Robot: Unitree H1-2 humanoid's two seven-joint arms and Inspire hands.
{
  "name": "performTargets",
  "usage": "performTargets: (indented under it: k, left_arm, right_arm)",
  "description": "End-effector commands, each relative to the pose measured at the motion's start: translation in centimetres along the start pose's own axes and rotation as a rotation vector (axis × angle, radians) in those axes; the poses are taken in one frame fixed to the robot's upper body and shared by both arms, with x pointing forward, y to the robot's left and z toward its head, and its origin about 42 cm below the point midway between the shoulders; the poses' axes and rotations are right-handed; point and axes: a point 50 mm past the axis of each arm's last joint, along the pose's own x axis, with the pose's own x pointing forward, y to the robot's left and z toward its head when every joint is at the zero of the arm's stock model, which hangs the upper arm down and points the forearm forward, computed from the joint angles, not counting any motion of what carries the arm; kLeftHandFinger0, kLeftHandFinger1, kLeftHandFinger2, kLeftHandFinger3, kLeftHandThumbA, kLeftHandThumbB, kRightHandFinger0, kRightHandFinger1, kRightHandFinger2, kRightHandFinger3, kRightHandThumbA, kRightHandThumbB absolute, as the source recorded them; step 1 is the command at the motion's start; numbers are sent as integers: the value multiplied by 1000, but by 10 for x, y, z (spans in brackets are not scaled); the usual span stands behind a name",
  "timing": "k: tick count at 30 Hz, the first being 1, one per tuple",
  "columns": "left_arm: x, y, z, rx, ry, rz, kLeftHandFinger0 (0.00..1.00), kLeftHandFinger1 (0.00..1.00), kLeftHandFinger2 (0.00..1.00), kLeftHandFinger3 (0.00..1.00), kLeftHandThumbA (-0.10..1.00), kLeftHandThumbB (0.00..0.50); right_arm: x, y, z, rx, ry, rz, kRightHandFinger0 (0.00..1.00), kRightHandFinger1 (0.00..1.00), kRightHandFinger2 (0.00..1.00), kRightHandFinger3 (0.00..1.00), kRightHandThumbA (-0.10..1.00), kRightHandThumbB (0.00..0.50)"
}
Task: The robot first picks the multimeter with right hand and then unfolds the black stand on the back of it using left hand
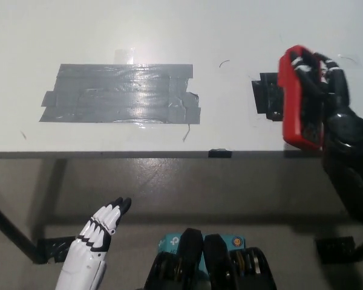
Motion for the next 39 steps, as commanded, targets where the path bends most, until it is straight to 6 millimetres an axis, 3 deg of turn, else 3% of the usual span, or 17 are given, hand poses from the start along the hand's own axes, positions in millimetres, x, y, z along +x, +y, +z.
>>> performTargets:
  k: [1,4,7,11,13,18,21,25,26,27,28,29,30,31,32,34,39]
  left_arm:
    - [-17,12,1,45,-10,84,1000,1000,1000,1000,1000,214]
    - [-16,11,-1,44,-11,92,1000,1000,1000,1000,1000,217]
    - [-17,12,0,30,-8,91,1000,1000,1000,1000,1000,213]
    - [-17,12,2,26,-12,94,1000,1000,1000,1000,1000,198]
    - [-18,10,3,20,-10,91,1000,1000,1000,1000,1000,196]
    - [-15,9,3,23,-16,102,1000,1000,1000,1000,1000,193]
    - [-14,9,4,20,-18,108,1000,1000,1000,1000,1000,194]
    - [-11,8,3,16,-20,116,1000,1000,1000,1000,1000,197]
    - [-11,8,3,14,-21,118,1000,1000,1000,1000,1000,198]
    - [-11,8,3,11,-23,118,1000,1000,1000,1000,1000,195]
    - [-11,8,3,8,-22,120,1000,1000,1000,1000,1000,195]
    - [-11,8,3,7,-22,121,1000,1000,1000,1000,1000,195]
    - [-10,8,3,9,-25,122,1000,1000,1000,1000,1000,193]
    - [-10,8,3,11,-29,125,1000,1000,1000,1000,1000,191]
    - [-10,7,3,11,-30,128,1000,1000,1000,1000,1000,189]
    - [-9,8,4,15,-33,134,1000,1000,1000,1000,1000,191]
    - [-6,10,2,26,-43,150,1000,1000,1000,1000,1000,190]
  right_arm:
    - [25,13,201,-390,-769,-187,0,248,771,966,-100,151]
    - [30,22,204,-422,-762,-194,4,287,773,921,-100,154]
    - [34,28,202,-430,-751,-199,0,278,711,848,-100,158]
    - [38,34,192,-474,-726,-205,0,318,743,899,-100,168]
    - [40,36,188,-479,-698,-188,0,362,774,927,-100,147]
    - [39,43,186,-475,-696,-178,0,376,802,914,-100,161]
    - [41,49,174,-425,-646,-107,0,362,772,893,-100,131]
    - [41,56,159,-402,-601,-58,1,379,804,893,-100,155]
    - [41,61,152,-389,-574,-42,4,354,736,807,-100,191]
    - [42,65,145,-396,-527,-1,204,515,809,895,-27,233]
    - [42,68,141,-421,-497,48,492,838,1000,1000,126,249]
    - [43,69,140,-431,-486,68,646,911,1000,1000,174,261]
    - [43,71,133,-465,-461,142,986,1000,1000,1000,359,318]
    - [44,72,127,-508,-443,176,1000,1000,1000,1000,525,370]
    - [44,72,128,-514,-442,181,1000,1000,1000,1000,537,377]
    - [45,72,118,-573,-429,195,1000,1000,1000,1000,680,429]
    - [49,67,107,-604,-386,216,1000,1000,1000,1000,742,432]
